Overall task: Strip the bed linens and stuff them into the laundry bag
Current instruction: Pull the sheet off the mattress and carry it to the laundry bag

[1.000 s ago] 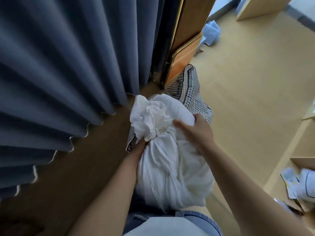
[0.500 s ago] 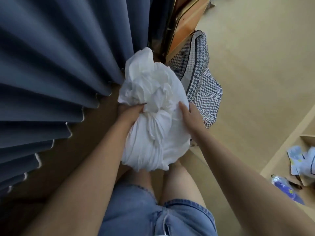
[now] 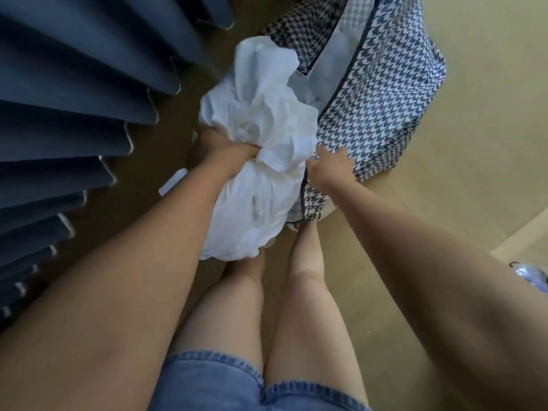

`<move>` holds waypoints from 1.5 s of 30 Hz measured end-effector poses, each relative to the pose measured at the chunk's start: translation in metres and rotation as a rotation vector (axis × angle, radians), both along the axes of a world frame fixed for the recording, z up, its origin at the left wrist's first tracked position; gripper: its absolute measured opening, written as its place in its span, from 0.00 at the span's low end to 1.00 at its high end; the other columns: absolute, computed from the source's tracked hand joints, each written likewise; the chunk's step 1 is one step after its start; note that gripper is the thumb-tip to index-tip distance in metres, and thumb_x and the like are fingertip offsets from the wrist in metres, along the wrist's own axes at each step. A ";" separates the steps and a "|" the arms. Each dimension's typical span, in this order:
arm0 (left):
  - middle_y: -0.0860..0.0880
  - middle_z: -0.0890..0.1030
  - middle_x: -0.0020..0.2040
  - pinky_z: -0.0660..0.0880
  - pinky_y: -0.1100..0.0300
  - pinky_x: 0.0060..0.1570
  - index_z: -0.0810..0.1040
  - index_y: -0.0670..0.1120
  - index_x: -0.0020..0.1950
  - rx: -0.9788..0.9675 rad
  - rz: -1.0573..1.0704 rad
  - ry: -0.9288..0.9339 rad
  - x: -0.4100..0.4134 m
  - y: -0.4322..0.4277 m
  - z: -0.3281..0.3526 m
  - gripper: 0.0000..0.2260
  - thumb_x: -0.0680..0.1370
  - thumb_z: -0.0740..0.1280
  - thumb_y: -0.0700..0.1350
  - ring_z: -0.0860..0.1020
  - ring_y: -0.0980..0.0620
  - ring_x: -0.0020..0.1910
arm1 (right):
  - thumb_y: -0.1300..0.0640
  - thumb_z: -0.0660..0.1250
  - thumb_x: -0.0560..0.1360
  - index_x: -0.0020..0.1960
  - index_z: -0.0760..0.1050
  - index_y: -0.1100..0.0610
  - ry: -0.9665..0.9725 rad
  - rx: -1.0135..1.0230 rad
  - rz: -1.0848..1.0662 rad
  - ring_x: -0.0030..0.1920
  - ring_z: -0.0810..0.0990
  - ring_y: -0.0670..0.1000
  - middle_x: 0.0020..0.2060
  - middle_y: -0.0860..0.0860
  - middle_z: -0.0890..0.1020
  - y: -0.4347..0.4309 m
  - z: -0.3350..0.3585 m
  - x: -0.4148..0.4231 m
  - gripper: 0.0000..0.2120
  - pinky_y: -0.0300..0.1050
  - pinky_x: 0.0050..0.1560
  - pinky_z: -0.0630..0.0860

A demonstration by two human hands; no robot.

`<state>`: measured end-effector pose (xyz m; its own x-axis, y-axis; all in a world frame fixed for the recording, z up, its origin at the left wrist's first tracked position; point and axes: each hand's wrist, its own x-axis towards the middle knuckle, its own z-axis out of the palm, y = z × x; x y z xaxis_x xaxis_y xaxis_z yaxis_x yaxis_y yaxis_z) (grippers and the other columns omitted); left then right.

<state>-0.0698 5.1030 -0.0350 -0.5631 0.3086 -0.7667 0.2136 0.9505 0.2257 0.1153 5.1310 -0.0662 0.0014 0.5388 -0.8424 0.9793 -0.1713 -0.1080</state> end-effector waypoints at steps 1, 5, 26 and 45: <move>0.48 0.74 0.67 0.74 0.52 0.61 0.64 0.46 0.73 -0.022 -0.023 -0.013 0.005 0.000 0.008 0.61 0.42 0.75 0.64 0.75 0.47 0.63 | 0.54 0.54 0.79 0.71 0.61 0.52 -0.020 -0.044 0.095 0.70 0.55 0.65 0.72 0.61 0.54 0.001 -0.010 -0.003 0.20 0.60 0.65 0.62; 0.45 0.68 0.71 0.69 0.53 0.64 0.56 0.44 0.75 -0.080 -0.111 -0.009 0.008 0.000 0.003 0.50 0.62 0.80 0.56 0.69 0.44 0.68 | 0.59 0.56 0.76 0.74 0.60 0.55 -0.024 -0.157 0.390 0.64 0.68 0.63 0.68 0.60 0.63 0.001 -0.037 -0.011 0.26 0.53 0.57 0.69; 0.41 0.69 0.70 0.62 0.47 0.67 0.54 0.43 0.74 -0.237 -0.456 0.250 0.004 0.023 -0.084 0.49 0.64 0.77 0.60 0.68 0.41 0.69 | 0.60 0.57 0.76 0.53 0.69 0.61 0.158 0.106 0.724 0.51 0.77 0.62 0.49 0.60 0.78 0.031 -0.104 0.001 0.07 0.48 0.42 0.66; 0.44 0.65 0.74 0.61 0.56 0.68 0.64 0.44 0.74 -0.104 -1.111 -0.551 0.214 0.114 -0.022 0.21 0.81 0.59 0.40 0.65 0.45 0.71 | 0.63 0.56 0.62 0.30 0.64 0.60 0.336 0.749 -0.481 0.26 0.60 0.47 0.22 0.48 0.60 0.050 0.062 0.230 0.03 0.37 0.27 0.55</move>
<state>0.1437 5.2167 -0.0568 0.3684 0.3351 -0.8672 0.8138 0.3347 0.4751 0.3448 5.1815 -0.0038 0.1846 0.9436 -0.2749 0.7196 -0.3203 -0.6161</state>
